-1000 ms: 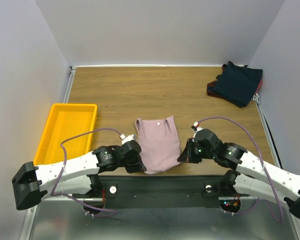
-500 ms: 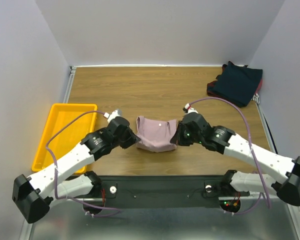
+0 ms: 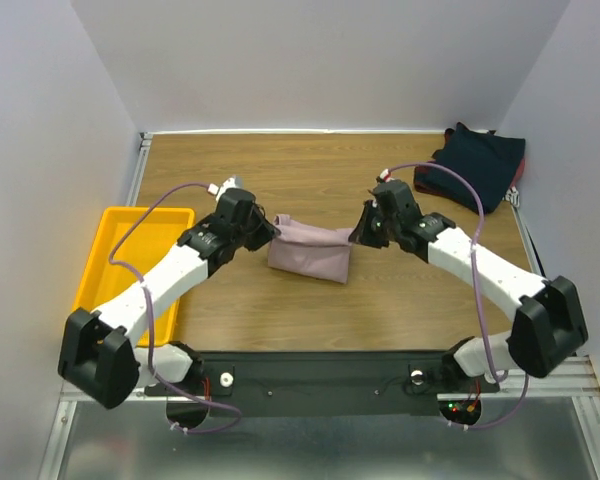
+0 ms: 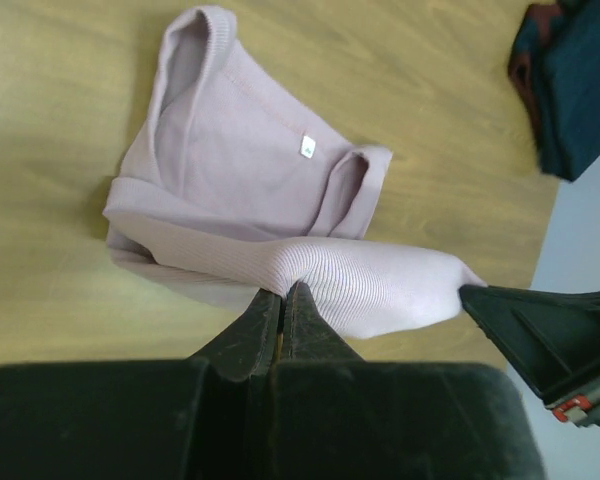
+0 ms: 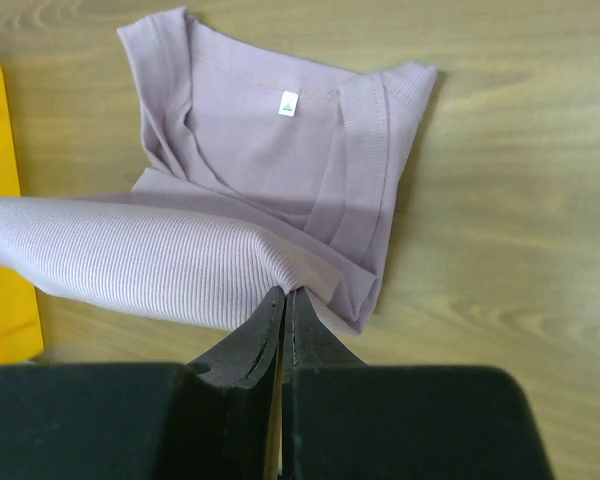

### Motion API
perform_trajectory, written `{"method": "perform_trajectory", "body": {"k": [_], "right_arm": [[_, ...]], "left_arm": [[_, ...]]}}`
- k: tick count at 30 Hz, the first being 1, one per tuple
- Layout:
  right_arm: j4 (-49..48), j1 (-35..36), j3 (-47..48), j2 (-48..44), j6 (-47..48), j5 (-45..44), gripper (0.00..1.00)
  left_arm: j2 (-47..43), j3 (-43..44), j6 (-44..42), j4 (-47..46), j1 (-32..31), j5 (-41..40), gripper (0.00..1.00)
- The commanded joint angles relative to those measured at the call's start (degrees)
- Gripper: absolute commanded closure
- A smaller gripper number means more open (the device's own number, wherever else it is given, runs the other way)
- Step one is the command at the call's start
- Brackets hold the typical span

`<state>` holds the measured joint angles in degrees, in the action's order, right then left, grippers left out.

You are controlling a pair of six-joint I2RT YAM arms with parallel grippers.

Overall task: Fold and stack the tank tops
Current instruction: Fold the tank top

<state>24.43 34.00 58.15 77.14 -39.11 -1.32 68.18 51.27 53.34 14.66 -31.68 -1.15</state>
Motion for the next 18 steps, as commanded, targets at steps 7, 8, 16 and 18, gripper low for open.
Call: {"method": "perform_trajectory", "body": {"k": [7, 8, 16, 18], "right_arm": [[-12.55, -10.88, 12.59, 20.30, 5.54, 11.68, 0.99], [-13.08, -11.67, 13.99, 24.76, 5.63, 12.48, 0.99], [-14.84, -12.47, 20.69, 38.16, 5.28, 15.03, 1.00], [-15.28, -12.38, 19.03, 38.26, 5.54, 14.86, 0.99]], "left_arm": [[22.85, 12.79, -4.82, -16.76, 8.82, 5.72, 1.00], [25.22, 15.42, -5.09, -18.50, 9.18, 6.24, 1.00], [41.32, 20.37, -2.98, -19.40, 10.15, 8.00, 1.00], [41.07, 17.13, -1.85, -20.10, 10.06, 8.00, 1.00]]}}
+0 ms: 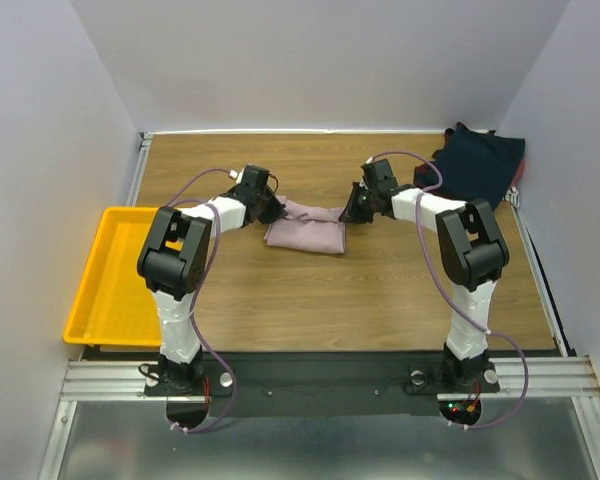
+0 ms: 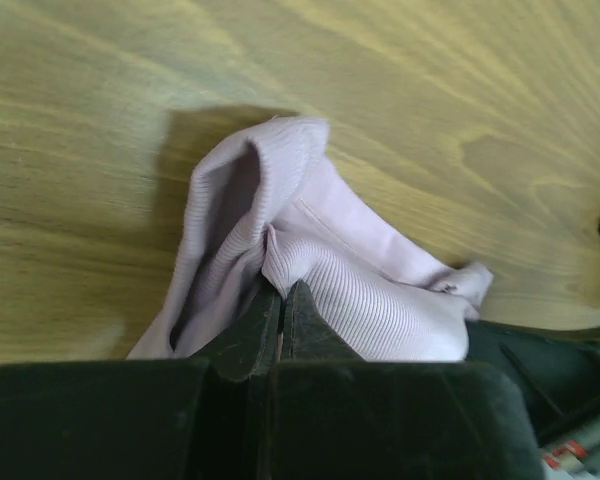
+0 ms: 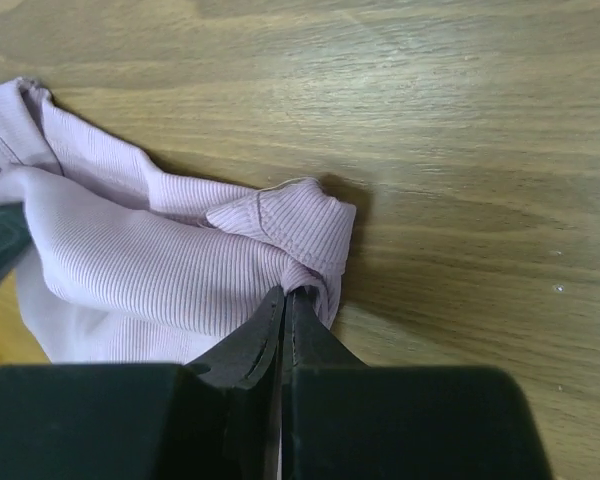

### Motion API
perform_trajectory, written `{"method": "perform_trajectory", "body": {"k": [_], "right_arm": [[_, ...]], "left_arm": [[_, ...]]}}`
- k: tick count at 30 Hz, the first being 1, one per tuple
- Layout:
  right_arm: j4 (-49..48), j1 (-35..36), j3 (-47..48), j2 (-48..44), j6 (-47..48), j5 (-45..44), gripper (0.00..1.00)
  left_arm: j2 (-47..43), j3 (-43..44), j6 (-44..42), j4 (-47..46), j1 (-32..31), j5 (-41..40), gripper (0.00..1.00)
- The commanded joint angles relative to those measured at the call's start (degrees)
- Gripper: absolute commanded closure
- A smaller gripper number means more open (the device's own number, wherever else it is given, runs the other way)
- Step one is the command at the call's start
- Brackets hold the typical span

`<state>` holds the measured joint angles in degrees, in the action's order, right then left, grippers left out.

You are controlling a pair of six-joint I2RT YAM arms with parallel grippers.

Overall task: Fold and stack the tank tops
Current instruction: Fold the tank top

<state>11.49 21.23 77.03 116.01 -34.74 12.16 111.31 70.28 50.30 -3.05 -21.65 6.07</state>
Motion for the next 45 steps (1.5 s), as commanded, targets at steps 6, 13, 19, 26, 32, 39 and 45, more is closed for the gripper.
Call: {"method": "perform_trajectory", "body": {"k": [6, 13, 19, 26, 32, 39, 45], "right_arm": [[-4.45, 2.93, -13.11, -7.10, -0.41, -0.73, 1.00], [-6.74, 7.59, -34.27, -26.33, -5.42, -3.19, 1.00], [-0.79, 13.21, -42.93, -47.51, -10.61, -6.09, 1.00], [5.30, 13.75, -38.46, -55.36, -9.73, -10.23, 0.99], [6.18, 13.66, -34.94, -55.71, -9.12, -11.81, 1.00], [8.29, 13.75, -30.81, -56.68, -8.06, -11.81, 1.00], [11.19, 13.75, -26.95, -57.91, -7.45, -11.81, 1.00]], "left_arm": [[-9.33, -16.91, 5.75, -6.44, -4.00, -0.79, 1.00], [-22.17, -36.95, 16.29, -11.37, -15.07, -1.67, 1.00], [-40.53, -44.45, 20.36, -4.44, -23.34, -4.65, 1.00], [-51.02, -33.39, 15.88, 11.03, -23.35, -12.39, 1.00], [-50.40, -29.24, 14.29, 14.03, -23.09, -12.57, 1.00], [-52.24, -26.78, 13.51, 16.06, -22.47, -13.18, 1.00], [-53.91, -24.41, 12.98, 18.25, -21.51, -13.18, 1.00]]}}
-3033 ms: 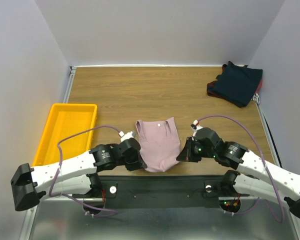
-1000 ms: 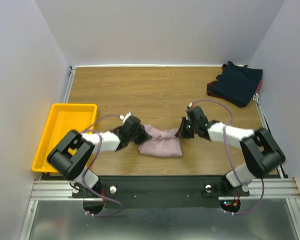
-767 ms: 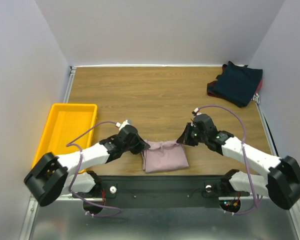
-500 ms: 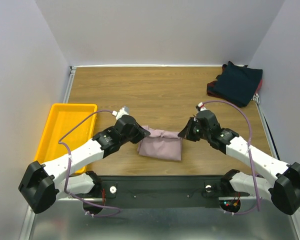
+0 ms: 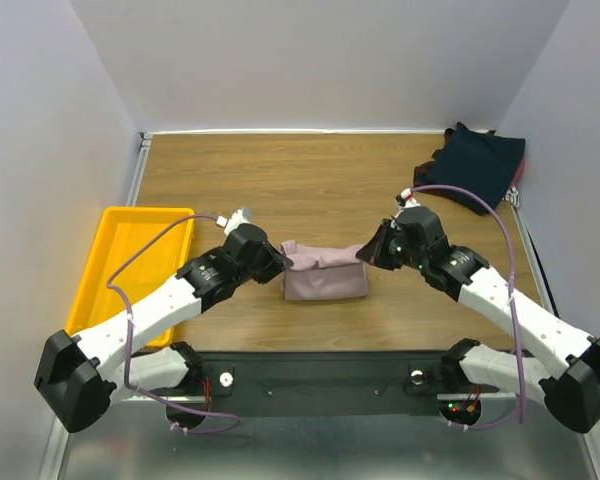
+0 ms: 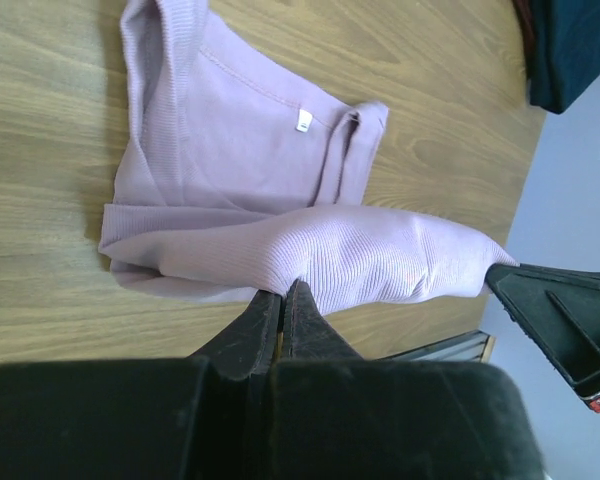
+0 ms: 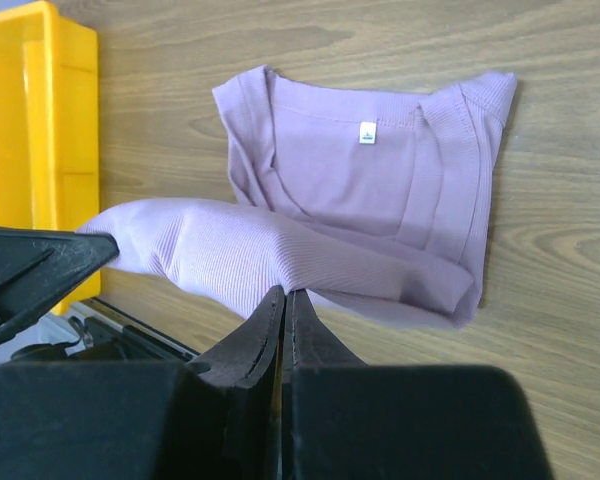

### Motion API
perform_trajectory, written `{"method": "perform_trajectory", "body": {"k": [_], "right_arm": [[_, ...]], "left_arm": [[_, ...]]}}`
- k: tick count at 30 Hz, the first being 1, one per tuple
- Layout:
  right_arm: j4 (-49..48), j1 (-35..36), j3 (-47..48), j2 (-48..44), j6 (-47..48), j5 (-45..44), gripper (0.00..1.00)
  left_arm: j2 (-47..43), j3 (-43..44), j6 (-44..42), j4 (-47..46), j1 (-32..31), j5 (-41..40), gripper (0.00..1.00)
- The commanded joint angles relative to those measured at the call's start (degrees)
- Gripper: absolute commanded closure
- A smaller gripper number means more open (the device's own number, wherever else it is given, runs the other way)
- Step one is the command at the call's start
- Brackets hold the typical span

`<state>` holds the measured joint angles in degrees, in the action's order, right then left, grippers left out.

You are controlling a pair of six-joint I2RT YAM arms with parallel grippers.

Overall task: Fold and stack the tank tops
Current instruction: Fold the tank top

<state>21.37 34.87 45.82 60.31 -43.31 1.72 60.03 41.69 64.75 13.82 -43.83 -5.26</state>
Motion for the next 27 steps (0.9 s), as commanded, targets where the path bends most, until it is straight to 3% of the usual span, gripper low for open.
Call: {"method": "perform_trajectory", "body": {"k": [1, 14, 27], "right_arm": [[1.92, 0.11, 4.71, -2.65, 1.21, -1.36, 1.00], [3.60, 0.02, 7.35, -2.92, 1.74, -3.21, 1.00], [2.54, -0.24, 10.25, 6.48, 5.07, -9.71, 0.99]], "left_arm": [[-2.99, 4.53, -1.47, 1.82, 0.68, -2.04, 1.00], [-3.08, 7.18, -2.61, 2.44, 1.21, -2.30, 1.00], [5.70, 9.10, -8.23, -3.45, 9.55, 3.93, 1.00]]}}
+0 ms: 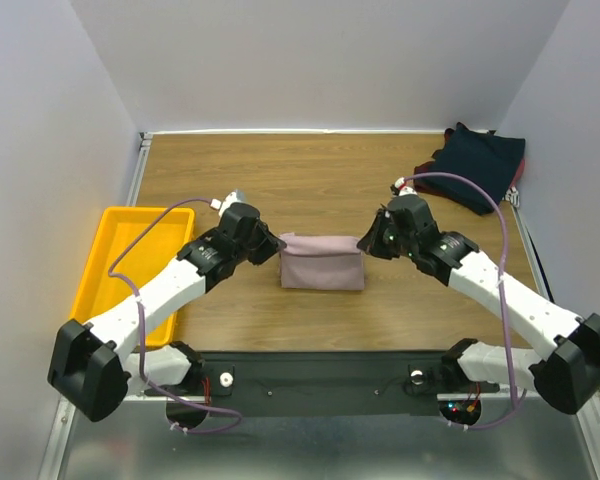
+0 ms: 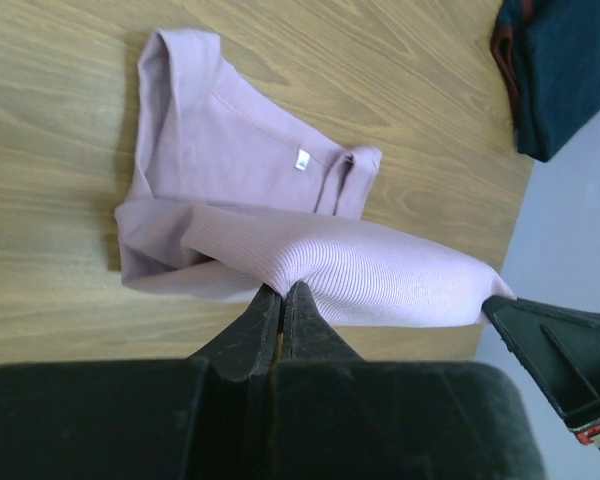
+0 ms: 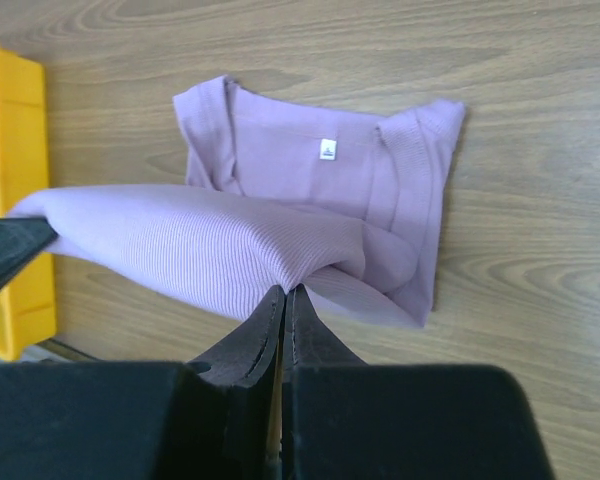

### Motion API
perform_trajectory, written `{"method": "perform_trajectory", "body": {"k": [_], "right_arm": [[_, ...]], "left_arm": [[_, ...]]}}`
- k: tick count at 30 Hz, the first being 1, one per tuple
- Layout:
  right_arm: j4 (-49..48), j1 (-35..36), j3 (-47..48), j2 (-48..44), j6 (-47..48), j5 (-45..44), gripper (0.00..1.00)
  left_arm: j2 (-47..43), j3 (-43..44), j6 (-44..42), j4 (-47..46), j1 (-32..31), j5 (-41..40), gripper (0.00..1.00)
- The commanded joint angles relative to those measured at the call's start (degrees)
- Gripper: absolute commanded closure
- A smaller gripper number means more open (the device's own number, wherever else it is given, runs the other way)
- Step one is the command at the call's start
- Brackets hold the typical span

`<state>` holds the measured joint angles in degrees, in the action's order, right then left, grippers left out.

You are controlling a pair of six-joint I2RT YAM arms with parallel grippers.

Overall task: Fold and stack the tank tops
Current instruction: Fold the tank top

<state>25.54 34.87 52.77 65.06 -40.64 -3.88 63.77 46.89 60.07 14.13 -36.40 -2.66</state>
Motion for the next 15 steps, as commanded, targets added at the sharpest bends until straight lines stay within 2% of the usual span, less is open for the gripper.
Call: {"method": "perform_trajectory", "body": {"k": [1, 8, 15], "right_arm": [[-2.07, -0.16, 4.17, 2.61, 3.02, -4.21, 0.99], [-5.93, -3.14, 6.81, 12.10, 5.40, -2.36, 0.99], [-10.59, -8.23, 7.52, 21.50, 6.19, 0.89, 0.99]], "left_arm": [[2.50, 4.17, -4.34, -4.19, 2.91, 1.77, 1.00], [9.17, 6.80, -6.63, -7.89, 7.22, 5.12, 1.00], [22.25, 9.09, -7.78, -16.39, 11.00, 9.59, 1.00]]}}
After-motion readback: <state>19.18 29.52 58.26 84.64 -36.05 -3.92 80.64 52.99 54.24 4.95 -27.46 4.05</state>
